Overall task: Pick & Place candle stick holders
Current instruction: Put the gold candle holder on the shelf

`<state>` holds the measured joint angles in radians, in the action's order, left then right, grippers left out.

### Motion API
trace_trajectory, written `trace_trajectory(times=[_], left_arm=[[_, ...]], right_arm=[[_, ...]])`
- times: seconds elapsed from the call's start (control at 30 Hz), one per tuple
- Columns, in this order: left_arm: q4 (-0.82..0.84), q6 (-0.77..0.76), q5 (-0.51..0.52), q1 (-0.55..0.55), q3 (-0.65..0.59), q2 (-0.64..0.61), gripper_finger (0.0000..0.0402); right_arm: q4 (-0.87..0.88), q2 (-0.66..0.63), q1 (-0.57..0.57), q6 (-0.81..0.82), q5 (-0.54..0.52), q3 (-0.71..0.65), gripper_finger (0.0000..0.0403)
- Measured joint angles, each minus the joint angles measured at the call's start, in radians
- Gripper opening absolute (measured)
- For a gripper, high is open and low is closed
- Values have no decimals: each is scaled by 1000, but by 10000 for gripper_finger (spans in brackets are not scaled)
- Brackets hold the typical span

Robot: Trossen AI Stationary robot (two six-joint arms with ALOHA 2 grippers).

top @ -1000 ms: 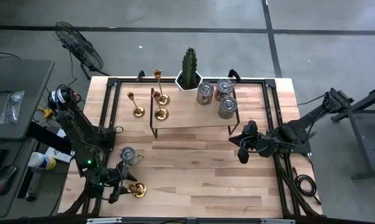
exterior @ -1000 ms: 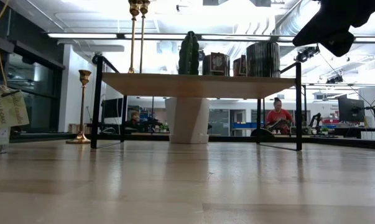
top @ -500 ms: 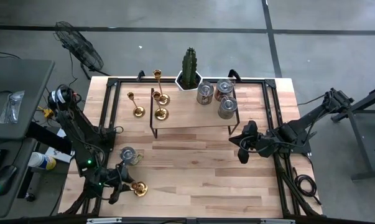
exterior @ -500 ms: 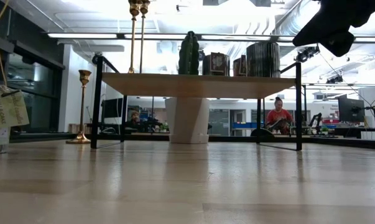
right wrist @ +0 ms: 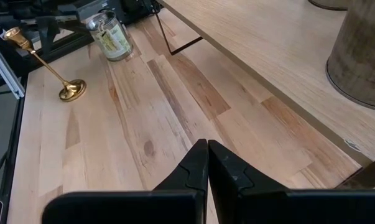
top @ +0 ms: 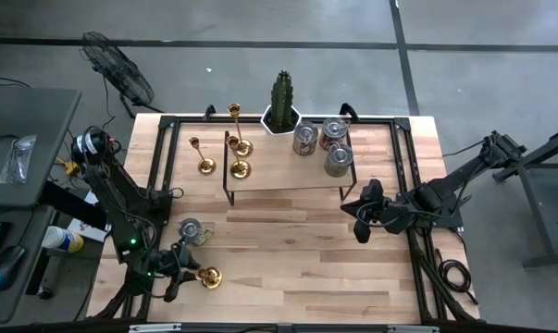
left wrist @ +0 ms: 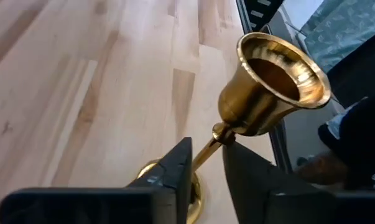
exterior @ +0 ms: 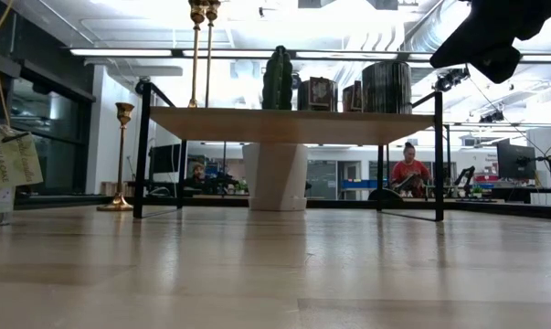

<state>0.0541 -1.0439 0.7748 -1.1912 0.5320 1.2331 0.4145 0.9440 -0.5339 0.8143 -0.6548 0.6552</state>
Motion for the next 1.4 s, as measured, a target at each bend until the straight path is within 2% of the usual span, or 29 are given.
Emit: trace_trajectory(times=[0.27,0.43,0.6,1.07,1.2,1.4], left_arm=[[-21,-4,48,0,0,59,189],[-53,0,97,0,0,91,202],[-54,0,81,0,0,102,174],[-64,1,87,0,0,101,27],[-67,0,99,0,0,101,10],[-68,0,113,0,0,101,12]], right_arm=[[0,0,0,0,0,0,2],[0,0,0,0,0,0,2],[1,0,0,1,0,0,2],[0,0,0,1,0,0,3],[0,0,0,1,0,0,3],[0,0,0,1,0,0,3]])
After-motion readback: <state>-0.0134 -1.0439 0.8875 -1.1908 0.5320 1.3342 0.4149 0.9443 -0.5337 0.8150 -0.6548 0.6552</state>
